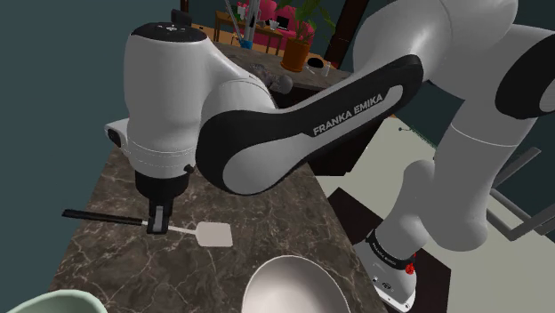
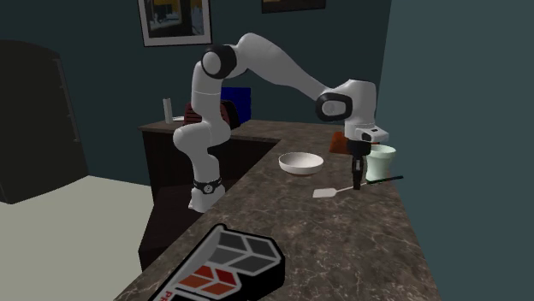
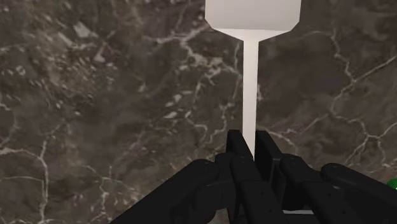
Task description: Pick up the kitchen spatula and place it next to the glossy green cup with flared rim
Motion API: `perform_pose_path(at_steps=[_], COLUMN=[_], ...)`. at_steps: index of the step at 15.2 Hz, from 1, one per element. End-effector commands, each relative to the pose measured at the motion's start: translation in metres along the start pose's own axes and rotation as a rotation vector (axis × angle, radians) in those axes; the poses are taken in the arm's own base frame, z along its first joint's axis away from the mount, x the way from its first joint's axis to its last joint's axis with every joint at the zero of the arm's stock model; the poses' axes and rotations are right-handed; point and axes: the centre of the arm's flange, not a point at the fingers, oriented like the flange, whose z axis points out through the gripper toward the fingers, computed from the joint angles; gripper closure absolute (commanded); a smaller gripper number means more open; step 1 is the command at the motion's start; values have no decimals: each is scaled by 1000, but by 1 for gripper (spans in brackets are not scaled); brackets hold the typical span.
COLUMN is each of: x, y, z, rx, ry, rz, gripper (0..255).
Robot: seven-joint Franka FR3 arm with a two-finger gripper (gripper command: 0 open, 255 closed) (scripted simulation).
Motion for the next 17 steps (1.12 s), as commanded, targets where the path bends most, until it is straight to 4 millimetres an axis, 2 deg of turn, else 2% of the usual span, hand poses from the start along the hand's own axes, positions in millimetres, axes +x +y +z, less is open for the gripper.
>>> perform_pose_path(at_steps=[1,5,13,14,17], x=[0,-2,-2,-2,-2], y=[0,0,0,0,0], z=[10,31,31,31,31], rx=[0,0,0,0,0], ry=[0,0,0,0,0], rz=[0,0,0,0,0], gripper=[255,255,255,0,0])
